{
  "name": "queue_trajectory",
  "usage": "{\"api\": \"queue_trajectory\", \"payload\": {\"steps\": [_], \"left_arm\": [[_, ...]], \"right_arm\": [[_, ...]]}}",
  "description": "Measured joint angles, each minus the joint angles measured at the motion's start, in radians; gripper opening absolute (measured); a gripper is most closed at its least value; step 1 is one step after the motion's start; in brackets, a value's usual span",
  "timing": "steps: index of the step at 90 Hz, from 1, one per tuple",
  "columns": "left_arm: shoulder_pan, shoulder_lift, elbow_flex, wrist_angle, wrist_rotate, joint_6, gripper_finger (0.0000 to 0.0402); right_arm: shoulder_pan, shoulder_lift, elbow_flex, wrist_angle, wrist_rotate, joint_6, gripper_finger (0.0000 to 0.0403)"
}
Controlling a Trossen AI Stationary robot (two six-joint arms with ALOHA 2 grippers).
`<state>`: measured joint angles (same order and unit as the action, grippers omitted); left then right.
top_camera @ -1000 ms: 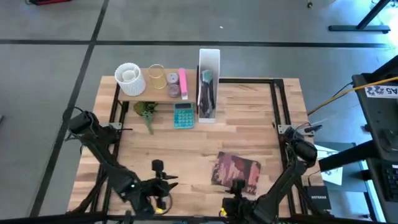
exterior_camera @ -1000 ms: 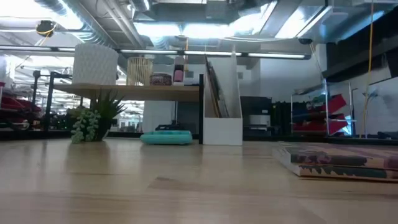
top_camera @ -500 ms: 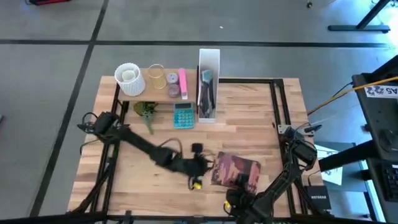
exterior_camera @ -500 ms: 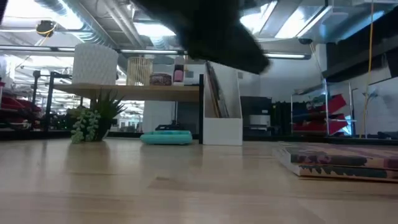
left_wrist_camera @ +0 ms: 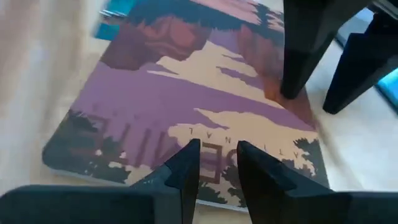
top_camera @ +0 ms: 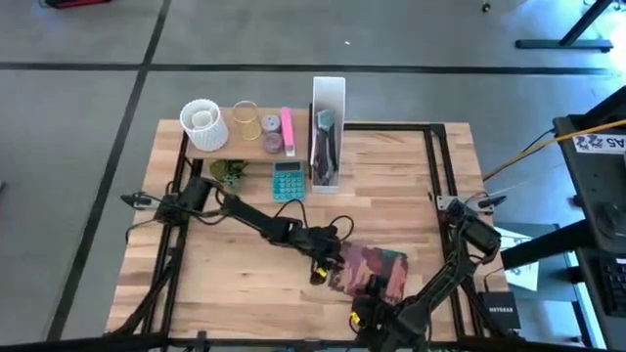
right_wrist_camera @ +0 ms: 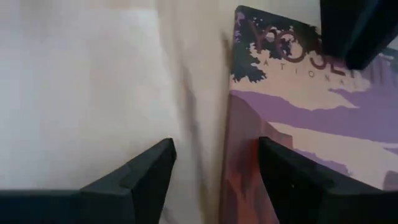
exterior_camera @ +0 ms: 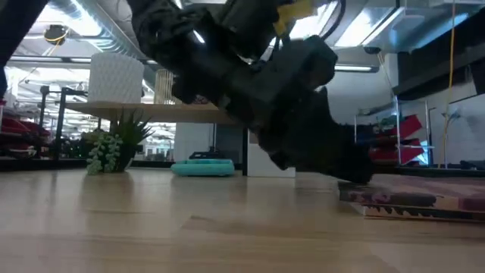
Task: Stock shelves
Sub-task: Put the purple book into the white bookshelf
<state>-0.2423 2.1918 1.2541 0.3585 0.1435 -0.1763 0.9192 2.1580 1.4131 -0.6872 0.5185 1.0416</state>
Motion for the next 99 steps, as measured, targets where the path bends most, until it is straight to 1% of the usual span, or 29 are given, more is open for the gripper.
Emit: {"api": "queue_trajectory", "payload": {"steps": [19, 38, 62, 80, 89, 99], "left_arm": [[-0.069, -0.001, 0.0, -0.023, 0.027, -0.061, 0.009], [-0.116, 0.0, 0.0, -0.03, 0.042, -0.11, 0.009], [-0.145, 0.003, -0.002, -0.036, 0.044, -0.126, 0.009], [-0.159, 0.003, -0.003, -0.034, 0.06, -0.134, 0.009], [-0.165, 0.004, -0.003, -0.033, 0.061, -0.14, 0.009], [-0.166, 0.005, -0.005, -0.02, 0.09, -0.144, 0.009]], "right_arm": [[0.001, 0.009, 0.065, 0.025, -0.027, -0.096, 0.0216], [-0.002, 0.014, 0.067, 0.015, -0.031, -0.109, 0.0216], [-0.001, 0.023, 0.068, -0.01, 0.025, -0.261, 0.0216], [0.001, 0.039, 0.069, -0.035, 0.097, -0.296, 0.0215], [0.002, 0.043, 0.069, -0.038, 0.123, -0.292, 0.0199], [0.002, 0.045, 0.066, -0.04, 0.145, -0.291, 0.0159]]}}
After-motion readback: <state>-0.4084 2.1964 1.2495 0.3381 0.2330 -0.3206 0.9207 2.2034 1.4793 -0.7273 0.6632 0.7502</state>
